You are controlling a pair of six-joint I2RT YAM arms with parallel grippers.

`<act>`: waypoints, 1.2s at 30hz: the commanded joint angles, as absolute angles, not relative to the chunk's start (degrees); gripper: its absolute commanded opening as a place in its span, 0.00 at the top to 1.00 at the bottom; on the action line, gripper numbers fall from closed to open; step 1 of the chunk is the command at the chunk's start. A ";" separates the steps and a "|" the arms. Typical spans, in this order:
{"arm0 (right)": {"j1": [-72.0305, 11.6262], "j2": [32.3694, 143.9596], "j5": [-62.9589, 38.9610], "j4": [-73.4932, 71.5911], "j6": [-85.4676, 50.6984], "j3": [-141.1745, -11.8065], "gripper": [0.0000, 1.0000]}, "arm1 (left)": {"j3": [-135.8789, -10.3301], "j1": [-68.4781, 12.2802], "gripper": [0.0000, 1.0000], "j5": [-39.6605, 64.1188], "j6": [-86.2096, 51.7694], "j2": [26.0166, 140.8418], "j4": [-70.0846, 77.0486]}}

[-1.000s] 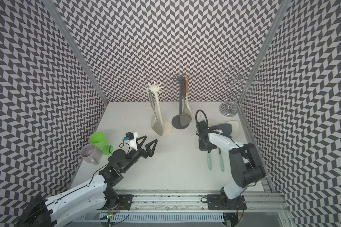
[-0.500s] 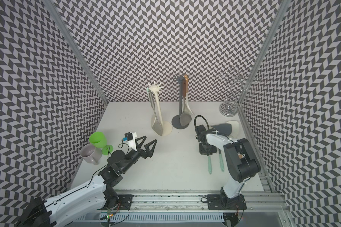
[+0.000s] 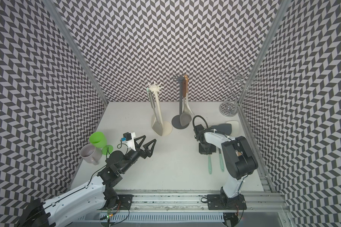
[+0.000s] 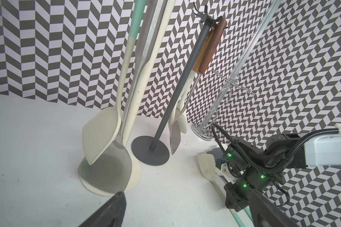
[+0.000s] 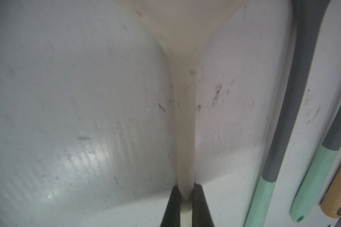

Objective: Take the spatula off the kitchen utensil rack
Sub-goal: Place the spatula at the center of the board.

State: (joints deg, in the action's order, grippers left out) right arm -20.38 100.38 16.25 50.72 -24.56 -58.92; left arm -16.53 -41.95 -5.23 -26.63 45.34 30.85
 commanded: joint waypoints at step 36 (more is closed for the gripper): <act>-19.86 79.18 8.75 36.91 -22.34 -55.08 0.38 | -14.42 -41.72 0.01 -4.83 -23.58 41.91 33.14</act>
